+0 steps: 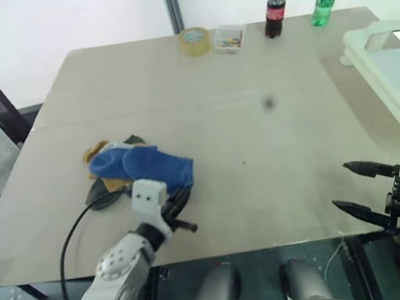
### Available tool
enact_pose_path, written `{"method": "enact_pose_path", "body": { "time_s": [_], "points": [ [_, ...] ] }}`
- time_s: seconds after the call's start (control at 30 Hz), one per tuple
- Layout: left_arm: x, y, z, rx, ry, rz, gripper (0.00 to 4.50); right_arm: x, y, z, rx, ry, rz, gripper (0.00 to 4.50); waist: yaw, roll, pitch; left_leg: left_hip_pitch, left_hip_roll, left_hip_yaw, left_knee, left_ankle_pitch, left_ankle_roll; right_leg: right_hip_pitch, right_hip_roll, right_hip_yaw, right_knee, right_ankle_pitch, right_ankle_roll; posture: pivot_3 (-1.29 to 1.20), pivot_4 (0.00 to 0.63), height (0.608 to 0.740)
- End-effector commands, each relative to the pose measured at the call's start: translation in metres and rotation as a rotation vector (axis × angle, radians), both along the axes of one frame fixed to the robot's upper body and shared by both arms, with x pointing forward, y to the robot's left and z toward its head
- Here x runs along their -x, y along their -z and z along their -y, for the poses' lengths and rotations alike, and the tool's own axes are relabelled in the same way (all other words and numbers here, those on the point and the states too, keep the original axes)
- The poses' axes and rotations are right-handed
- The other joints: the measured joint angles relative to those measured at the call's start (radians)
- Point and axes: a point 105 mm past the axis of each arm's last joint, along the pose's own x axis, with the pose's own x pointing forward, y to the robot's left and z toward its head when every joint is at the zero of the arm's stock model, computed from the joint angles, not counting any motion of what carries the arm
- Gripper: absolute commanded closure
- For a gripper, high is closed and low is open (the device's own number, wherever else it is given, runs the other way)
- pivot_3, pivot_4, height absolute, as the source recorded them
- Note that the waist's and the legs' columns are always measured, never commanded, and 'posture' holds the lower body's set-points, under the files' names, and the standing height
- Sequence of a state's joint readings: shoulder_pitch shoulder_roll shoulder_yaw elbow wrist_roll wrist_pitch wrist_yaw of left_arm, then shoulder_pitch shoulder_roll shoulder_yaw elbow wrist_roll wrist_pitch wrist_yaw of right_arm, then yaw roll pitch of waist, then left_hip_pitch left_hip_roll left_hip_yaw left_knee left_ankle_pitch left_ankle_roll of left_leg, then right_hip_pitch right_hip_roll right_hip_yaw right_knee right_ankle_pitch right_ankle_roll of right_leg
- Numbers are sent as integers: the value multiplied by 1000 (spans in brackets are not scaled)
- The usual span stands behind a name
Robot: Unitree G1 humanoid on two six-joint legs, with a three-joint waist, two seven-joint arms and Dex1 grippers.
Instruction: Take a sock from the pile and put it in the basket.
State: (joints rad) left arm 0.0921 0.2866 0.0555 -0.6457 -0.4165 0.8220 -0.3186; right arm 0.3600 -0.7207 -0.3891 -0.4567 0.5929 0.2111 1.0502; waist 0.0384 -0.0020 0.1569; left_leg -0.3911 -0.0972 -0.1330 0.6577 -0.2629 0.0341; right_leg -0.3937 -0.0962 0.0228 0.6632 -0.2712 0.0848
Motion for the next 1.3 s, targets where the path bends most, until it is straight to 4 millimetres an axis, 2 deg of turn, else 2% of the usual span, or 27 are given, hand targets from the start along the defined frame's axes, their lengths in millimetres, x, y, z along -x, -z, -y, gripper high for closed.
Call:
{"method": "enact_pose_path", "body": {
  "time_s": [0.03,0.1,0.17,0.3,0.4,0.43,0.47,0.5,0.6,0.77,0.97,1.03,1.13,1.3],
  "points": [
    [-21,16,39,-24,95,-130,4431,-2,-10,-8,4,-25,48,0,3,0,0,1,0,0,1,0,0,2,1,0,0,0,0,0,150,740],
    [-29,27,59,-50,129,-199,4431,-5,-12,-9,8,-30,59,0,3,0,0,1,-1,-2,7,0,0,5,2,-3,0,0,0,0,150,740],
    [-29,34,79,-60,230,-280,4431,-7,-15,-9,11,-24,71,0,1,-1,-1,1,-1,-3,10,-1,1,8,2,-3,-1,0,1,0,150,740],
    [-37,32,105,-5,274,-345,4431,-8,-17,-9,12,-11,82,0,3,0,-1,6,-2,-2,10,-1,2,13,0,-2,-1,0,1,0,150,740],
    [-35,21,117,61,325,-341,3529,-6,-20,-10,16,-1,91,0,3,0,-1,8,-2,-3,10,-2,3,16,0,-3,-2,0,1,0,150,740],
    [-32,18,116,74,346,-347,3039,-5,-21,-9,16,10,95,0,3,0,-1,8,-2,-3,10,-2,3,16,-1,-3,-2,0,1,0,150,740],
    [-29,16,115,83,366,-353,2441,-5,-22,-8,17,19,98,0,2,0,-1,8,-2,-3,10,-2,3,16,-1,-3,-2,0,1,0,150,740],
    [-25,13,112,86,392,-365,2177,-4,-23,-7,17,26,98,0,2,0,-1,8,-2,-3,10,-2,3,16,-1,-3,-2,0,1,0,150,740],
    [-15,2,100,78,474,-347,854,-1,-21,-7,17,36,93,0,-4,0,-1,8,-1,-3,10,-2,3,15,0,-3,-2,0,1,0,150,740],
    [-11,-29,74,156,570,-296,854,1,-18,-12,7,40,92,0,-17,0,0,8,-1,-3,9,-2,3,14,1,-3,-2,0,1,0,150,740],
    [-12,-41,39,161,617,-279,854,-2,-16,-16,-9,40,94,0,-24,0,0,7,-1,-3,9,-2,3,14,0,-2,-2,0,1,0,150,740],
    [-23,-43,30,145,570,-253,854,-3,-15,-18,-13,34,92,0,-23,0,1,7,-1,-3,8,-2,2,13,0,-2,-2,0,1,0,150,740],
    [-50,-38,14,53,434,-201,854,-6,-15,-20,-17,24,94,0,-21,-1,1,7,-1,-3,8,-2,3,13,-1,-2,-2,0,1,0,150,740],
    [-76,-29,-6,-18,344,-176,854,-27,-19,-29,-38,51,93,0,-25,-1,2,7,-1,-2,8,-2,3,12,-1,-1,-2,0,1,0,150,740]
  ]
}}
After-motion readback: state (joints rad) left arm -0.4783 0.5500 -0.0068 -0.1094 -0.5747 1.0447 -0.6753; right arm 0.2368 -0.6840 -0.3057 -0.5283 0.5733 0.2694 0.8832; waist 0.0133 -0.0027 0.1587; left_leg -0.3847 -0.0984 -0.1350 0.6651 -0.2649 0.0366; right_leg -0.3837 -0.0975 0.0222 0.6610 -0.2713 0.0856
